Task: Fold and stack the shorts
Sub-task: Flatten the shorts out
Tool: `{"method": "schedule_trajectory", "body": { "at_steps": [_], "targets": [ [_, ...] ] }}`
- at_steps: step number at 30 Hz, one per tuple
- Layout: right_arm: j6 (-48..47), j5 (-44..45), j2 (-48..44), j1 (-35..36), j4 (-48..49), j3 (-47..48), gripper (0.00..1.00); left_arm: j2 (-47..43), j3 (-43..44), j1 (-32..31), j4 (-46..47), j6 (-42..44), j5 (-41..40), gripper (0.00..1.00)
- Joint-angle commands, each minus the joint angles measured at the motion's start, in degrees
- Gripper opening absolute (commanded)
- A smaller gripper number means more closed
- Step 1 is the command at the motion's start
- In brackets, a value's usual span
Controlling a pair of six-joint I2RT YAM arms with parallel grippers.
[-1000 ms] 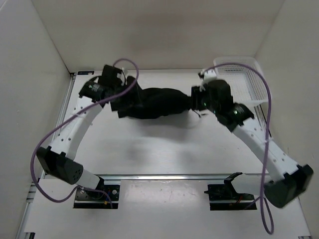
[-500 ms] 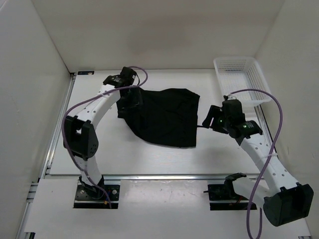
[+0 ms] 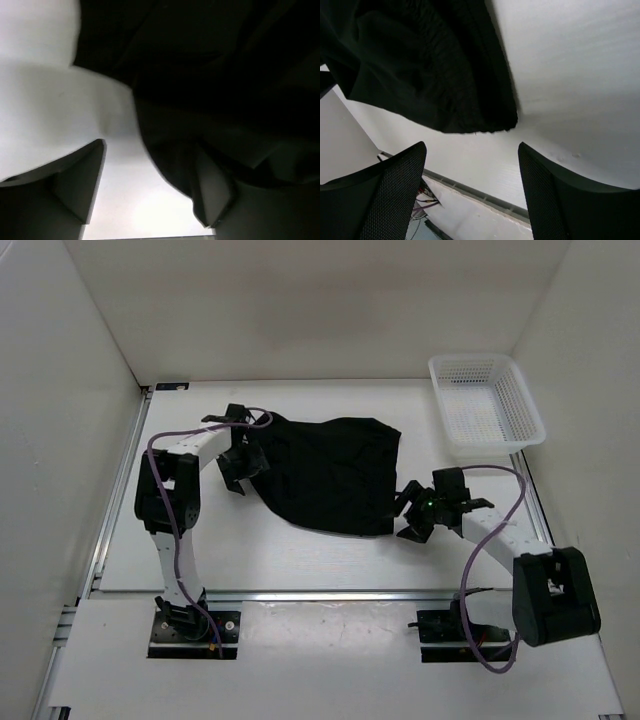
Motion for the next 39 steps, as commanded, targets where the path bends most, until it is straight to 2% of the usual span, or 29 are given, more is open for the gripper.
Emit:
{"method": "schedule_trajectory", "body": {
  "at_steps": [1, 3, 4, 7, 8, 12, 13, 15, 18, 19, 20, 22, 25, 28, 29, 30, 31, 32, 33, 34, 35, 36, 38, 39],
  "targets": [
    [3.28, -1.96, 4.95, 0.45, 8.38, -0.44, 0.77, 1.51, 2.64, 0.29, 3.17, 0.14, 3.83, 0.80],
    [2.51, -0.31, 7.51, 1.33, 9.44, 0.96, 0.73, 2.65, 3.87, 0.82, 3.17, 0.14, 4.44, 0.67],
    [1.72, 2.49, 10.22, 1.86, 8.92, 2.62, 0.71, 3.35, 3.87, 0.83, 3.17, 0.14, 4.97, 0.52],
    [1.71, 2.52, 15.06, 2.38, 9.61, 4.22, 0.64, 3.36, 5.46, 1.44, 3.17, 0.67, 5.84, 0.17],
    [1.71, 2.52, 15.86, 3.00, 9.62, 4.92, 0.63, 3.36, 6.15, 1.44, 3.17, 0.67, 6.46, 0.10],
    [2.41, 5.59, 17.98, 3.80, 8.32, 8.87, 0.16, 2.83, 8.25, 1.44, 2.56, 0.14, 8.05, 0.10],
    [2.41, 7.51, 18.50, 3.80, 7.17, 10.62, 0.00, 2.31, 9.40, 1.44, 1.86, 0.14, 8.05, 0.10],
    [-0.13, 8.32, 19.81, 2.75, 3.67, 18.78, 0.00, 2.30, 13.17, 1.97, -1.63, 0.14, 6.82, 0.10],
    [-3.90, 8.85, 22.54, -0.23, -1.77, 34.85, 0.00, 2.30, 26.34, 3.28, -6.92, 0.14, 5.76, 0.10],
    [-4.70, 9.46, 23.25, -0.77, -3.37, 39.51, 0.00, 3.17, 35.25, 3.98, -10.85, 0.14, 5.76, 0.10],
    [-5.49, 9.46, 23.78, -1.38, -4.61, 47.73, 0.00, 4.49, 40.30, 3.99, -13.06, 0.66, 5.76, 0.10],
    [-7.60, 9.46, 23.78, -2.09, -6.98, 54.11, 0.00, 5.03, 53.45, 5.22, -16.50, 0.67, 5.76, 0.10],
    [-11.55, 9.99, 21.33, -2.09, -9.27, 60.56, 0.00, 1.88, 57.66, 6.27, -18.71, 0.67, 5.76, 0.10],
    [-14.01, 10.60, 15.98, -2.09, -9.80, 55.57, 0.00, -8.39, 46.45, 6.28, -14.87, 0.67, 6.38, 0.10],
    [-14.03, 11.48, 14.31, -2.09, -9.80, 53.03, 0.00, -11.38, 37.45, 6.28, -13.97, 0.67, 6.38, 0.10],
    [-14.98, 12.27, 10.64, -1.48, -9.80, 50.13, 0.00, -17.32, 32.14, 6.28, -12.75, 1.19, 6.38, 0.10],
    [-16.38, 13.23, 8.60, -1.48, -9.80, 43.23, 0.00, -20.52, 26.43, 5.23, -9.43, 1.19, 6.38, 0.10],
    [-17.88, 13.94, 4.58, -0.78, -8.93, 39.24, 0.00, -23.59, 14.19, 3.05, -7.39, 0.58, 6.38, 0.10],
    [-19.20, 15.16, 2.53, -0.16, -8.93, 35.38, 0.00, -29.11, 8.07, 1.89, -5.46, -0.03, 6.38, 0.10],
    [-20.86, 16.40, 0.43, -0.16, -8.93, 27.33, 0.00, -31.25, 2.44, 0.75, -3.96, -0.73, 6.38, 0.11],
    [-21.40, 17.54, -3.25, -0.16, -8.32, 23.34, 0.00, -32.92, -2.49, -1.00, -2.47, -1.61, 6.38, 0.14],
    [-21.41, 18.77, -5.03, -0.16, -9.01, 19.82, 0.00, -33.99, -11.33, -1.54, -1.76, -3.36, 6.38, 0.25],
    [-20.28, 21.58, -8.80, -0.85, -11.02, 11.98, 0.26, -34.61, -17.54, -1.55, -0.96, -3.38, 6.38, 0.38],
    [-19.66, 21.59, -9.96, -2.25, -13.12, 10.57, 0.37, -33.57, -20.44, -1.55, -0.96, -3.38, 6.38, 0.49]
  ]
}}
